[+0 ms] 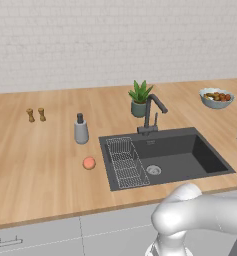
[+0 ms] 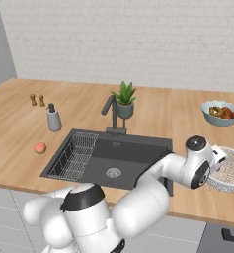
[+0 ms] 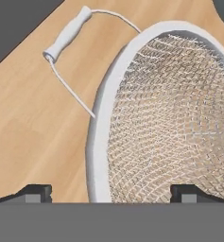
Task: Put the colander in the sink, put the peach in the colander, and turn on the sink faucet and pour water over the colander.
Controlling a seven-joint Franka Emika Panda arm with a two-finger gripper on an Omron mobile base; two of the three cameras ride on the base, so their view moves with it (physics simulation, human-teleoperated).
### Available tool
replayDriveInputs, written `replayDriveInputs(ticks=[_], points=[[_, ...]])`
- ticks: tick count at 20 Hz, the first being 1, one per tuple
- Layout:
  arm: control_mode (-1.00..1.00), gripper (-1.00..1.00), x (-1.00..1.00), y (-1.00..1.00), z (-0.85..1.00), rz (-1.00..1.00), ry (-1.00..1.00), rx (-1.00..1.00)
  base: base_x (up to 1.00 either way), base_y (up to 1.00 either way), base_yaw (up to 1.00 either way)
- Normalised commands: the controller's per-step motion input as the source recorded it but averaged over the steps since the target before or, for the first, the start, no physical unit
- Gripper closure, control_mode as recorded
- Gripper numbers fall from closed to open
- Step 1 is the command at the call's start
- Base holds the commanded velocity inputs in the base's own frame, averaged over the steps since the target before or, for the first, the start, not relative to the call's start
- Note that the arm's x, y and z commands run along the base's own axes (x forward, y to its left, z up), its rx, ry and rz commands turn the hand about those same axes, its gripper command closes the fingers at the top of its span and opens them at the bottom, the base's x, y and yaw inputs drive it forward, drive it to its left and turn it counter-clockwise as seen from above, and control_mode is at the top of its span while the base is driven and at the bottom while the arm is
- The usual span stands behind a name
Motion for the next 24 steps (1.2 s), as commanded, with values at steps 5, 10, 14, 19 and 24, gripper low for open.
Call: replayDriveInputs(ticks=[5, 10, 14, 19, 24], points=[[-1.00, -1.00, 0.05, -0.06, -0.16, 0.04, 0.00, 0.00, 0.00, 0.00, 0.00], [-1.00, -1.00, 0.09, -0.09, -0.05, 0.07, 0.00, 0.00, 0.00, 0.00, 0.00], [-1.00, -1.00, 0.09, -0.08, 0.00, 0.08, 0.00, 0.00, 0.00, 0.00, 0.00], [-1.00, -1.00, 0.07, -0.06, -0.01, 0.02, 0.00, 0.00, 0.00, 0.00, 0.00], [-1.00, 1.00, 0.00, -0.01, -0.11, 0.00, 0.00, 0.00, 0.00, 0.00, 0.00]])
